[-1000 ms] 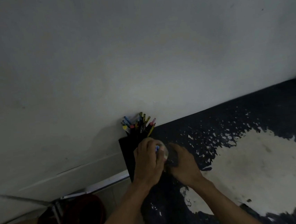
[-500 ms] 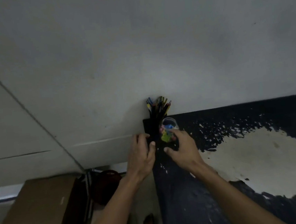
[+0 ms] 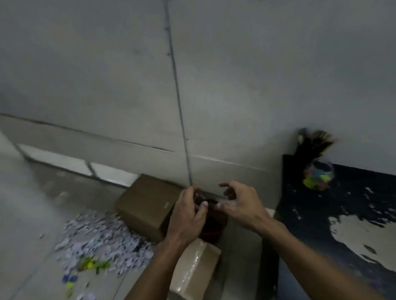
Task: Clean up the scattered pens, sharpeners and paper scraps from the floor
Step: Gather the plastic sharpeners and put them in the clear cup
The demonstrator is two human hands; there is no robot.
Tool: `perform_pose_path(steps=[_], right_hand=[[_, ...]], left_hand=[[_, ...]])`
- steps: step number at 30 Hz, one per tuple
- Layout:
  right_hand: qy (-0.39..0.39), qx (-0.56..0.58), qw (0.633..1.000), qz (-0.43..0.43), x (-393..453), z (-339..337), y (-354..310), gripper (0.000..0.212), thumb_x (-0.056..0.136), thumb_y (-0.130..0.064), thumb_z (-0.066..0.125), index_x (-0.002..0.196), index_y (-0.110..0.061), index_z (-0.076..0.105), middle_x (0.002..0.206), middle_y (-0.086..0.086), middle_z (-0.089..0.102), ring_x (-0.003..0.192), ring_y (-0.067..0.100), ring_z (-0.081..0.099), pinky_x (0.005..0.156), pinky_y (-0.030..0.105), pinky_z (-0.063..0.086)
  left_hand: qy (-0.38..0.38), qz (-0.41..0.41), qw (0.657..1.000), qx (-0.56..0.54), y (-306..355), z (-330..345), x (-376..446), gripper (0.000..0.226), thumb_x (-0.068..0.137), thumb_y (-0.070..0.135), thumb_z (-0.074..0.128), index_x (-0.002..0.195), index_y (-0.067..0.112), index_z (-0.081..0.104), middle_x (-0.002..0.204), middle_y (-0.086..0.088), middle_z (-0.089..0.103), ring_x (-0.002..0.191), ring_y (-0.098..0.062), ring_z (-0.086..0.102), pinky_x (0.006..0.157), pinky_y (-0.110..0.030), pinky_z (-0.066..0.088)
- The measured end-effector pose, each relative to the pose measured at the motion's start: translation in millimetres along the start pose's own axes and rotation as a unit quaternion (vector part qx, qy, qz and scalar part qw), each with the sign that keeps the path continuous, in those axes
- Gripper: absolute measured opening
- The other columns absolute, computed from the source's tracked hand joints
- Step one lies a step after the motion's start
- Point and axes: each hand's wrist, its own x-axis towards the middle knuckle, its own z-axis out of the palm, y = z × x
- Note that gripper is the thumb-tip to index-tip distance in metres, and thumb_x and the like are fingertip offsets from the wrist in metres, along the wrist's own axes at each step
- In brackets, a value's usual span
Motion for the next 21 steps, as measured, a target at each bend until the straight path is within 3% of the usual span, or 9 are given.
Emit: perform_pose_path(steps=[4, 8, 15, 21], right_hand=[[-0.068, 0.009, 0.996, -0.065, 1.0, 63.2, -59.7, 0.051, 0.077, -0.023, 0.077, 0.125, -0.02, 0.061, 0.107, -0.001, 0.069, 0.095, 0.011, 0.064, 0.08, 0.018, 0.049], [-0.146, 0.001, 0.981, -0.126, -8.0, 129.8, -130.7, 0.057, 0.078, -0.027, 0.075, 0.131, -0.02, 0.057, 0.11, 0.002, 0.068, 0.096, 0.014, 0.064, 0.086, 0.032, 0.055], [-0.23, 0.026, 0.956, -0.181, -38.2, 251.9, -241.6, 0.055, 0.08, -0.032, 0.075, 0.131, -0.026, 0.055, 0.113, 0.0, 0.065, 0.094, 0.011, 0.063, 0.084, 0.038, 0.057], [-0.257, 0.021, 0.944, -0.207, -48.1, 337.4, -320.6, 0.053, 0.082, -0.033, 0.074, 0.131, -0.029, 0.054, 0.112, -0.002, 0.062, 0.095, 0.011, 0.061, 0.086, 0.038, 0.056]], left_hand=[[0.035, -0.089, 0.995, 0.008, -39.3, -73.3, -41.1, 0.037, 0.09, 0.02, 0.061, 0.126, 0.017, 0.051, 0.115, -0.001, 0.055, 0.096, -0.014, 0.058, 0.085, -0.035, 0.052], [0.094, -0.156, 0.983, 0.016, -83.8, -152.1, -93.4, 0.036, 0.09, 0.024, 0.061, 0.125, 0.02, 0.051, 0.114, 0.001, 0.057, 0.096, -0.012, 0.06, 0.08, -0.031, 0.055], [0.138, -0.239, 0.959, 0.062, -155.4, -284.0, -185.3, 0.033, 0.09, 0.024, 0.061, 0.122, 0.021, 0.051, 0.112, 0.001, 0.053, 0.082, -0.012, 0.062, 0.068, -0.021, 0.046], [0.164, -0.276, 0.944, 0.078, -210.2, -376.0, -227.0, 0.038, 0.089, 0.025, 0.061, 0.125, 0.022, 0.05, 0.116, 0.001, 0.052, 0.093, -0.016, 0.058, 0.074, -0.023, 0.044]])
